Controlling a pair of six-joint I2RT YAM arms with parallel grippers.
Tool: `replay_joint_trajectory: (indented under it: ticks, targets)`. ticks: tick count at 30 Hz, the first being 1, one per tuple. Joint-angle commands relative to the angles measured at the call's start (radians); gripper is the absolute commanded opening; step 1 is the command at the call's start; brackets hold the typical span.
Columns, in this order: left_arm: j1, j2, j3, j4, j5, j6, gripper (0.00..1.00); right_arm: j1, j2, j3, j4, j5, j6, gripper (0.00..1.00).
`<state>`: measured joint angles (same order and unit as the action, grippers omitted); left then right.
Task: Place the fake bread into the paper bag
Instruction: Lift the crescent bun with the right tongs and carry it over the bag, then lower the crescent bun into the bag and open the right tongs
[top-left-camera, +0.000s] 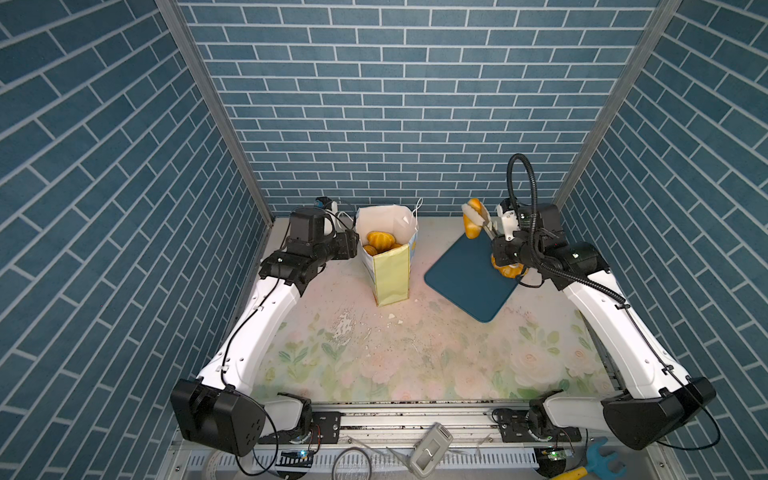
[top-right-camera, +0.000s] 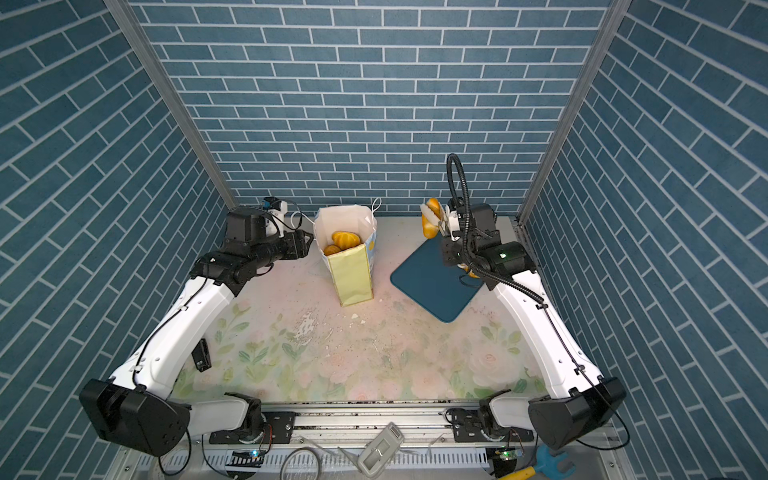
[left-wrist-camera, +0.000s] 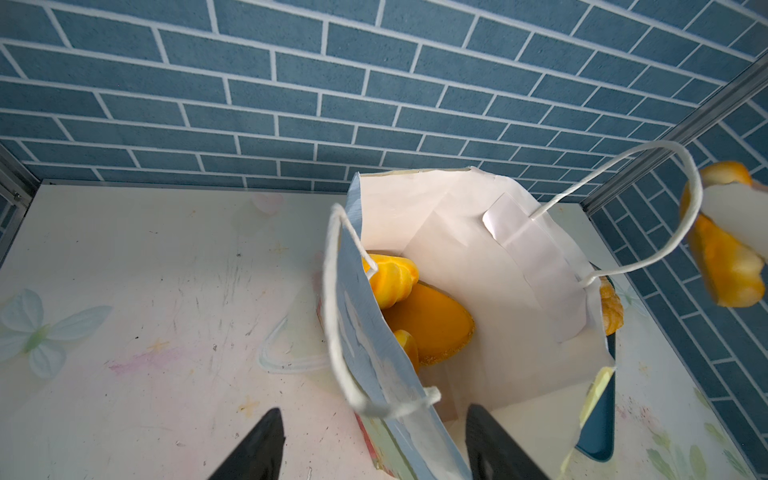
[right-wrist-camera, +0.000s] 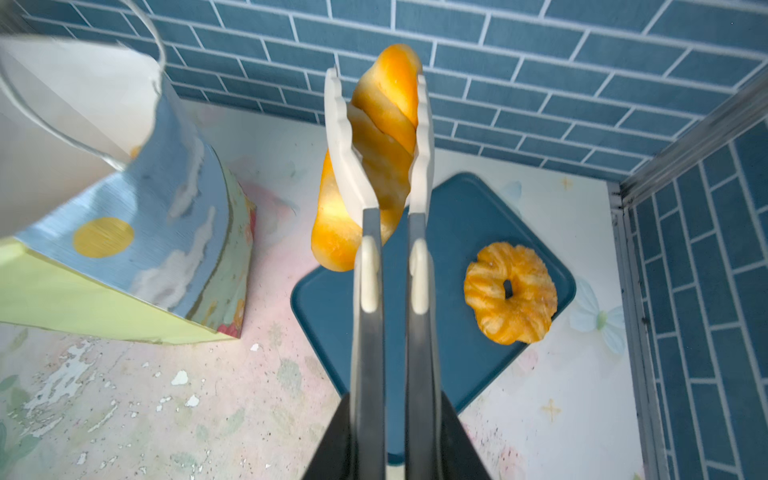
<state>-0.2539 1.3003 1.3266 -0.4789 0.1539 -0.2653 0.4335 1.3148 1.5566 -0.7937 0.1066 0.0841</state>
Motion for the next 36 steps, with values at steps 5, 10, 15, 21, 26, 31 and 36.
replay_joint_trajectory:
  ticks: [5,10,15,21,26,31,36]
  targets:
    - [0.001,-0.017,0.003,0.000,-0.022,0.008,0.70,0.026,0.042,0.150,0.086,-0.122,-0.095,0.25]
    - [0.001,-0.013,0.008,0.004,-0.023,0.001,0.71,0.078,0.108,0.270,0.076,-0.144,-0.160,0.25]
    - [0.001,-0.014,0.002,0.003,-0.033,-0.007,0.71,0.152,0.172,0.356,0.076,-0.181,-0.232,0.25]
    - [0.001,-0.006,0.011,0.000,-0.045,-0.006,0.70,0.229,0.227,0.392,0.086,-0.210,-0.292,0.25]
    - [0.001,-0.004,0.016,0.000,-0.047,-0.007,0.70,0.278,0.274,0.404,0.084,-0.221,-0.319,0.25]
    - [0.001,-0.005,0.011,-0.001,-0.043,-0.006,0.70,0.295,0.338,0.389,0.085,-0.213,-0.322,0.26]
    - [0.001,-0.019,-0.008,-0.007,-0.050,-0.004,0.71,0.294,0.375,0.371,0.095,-0.204,-0.308,0.27]
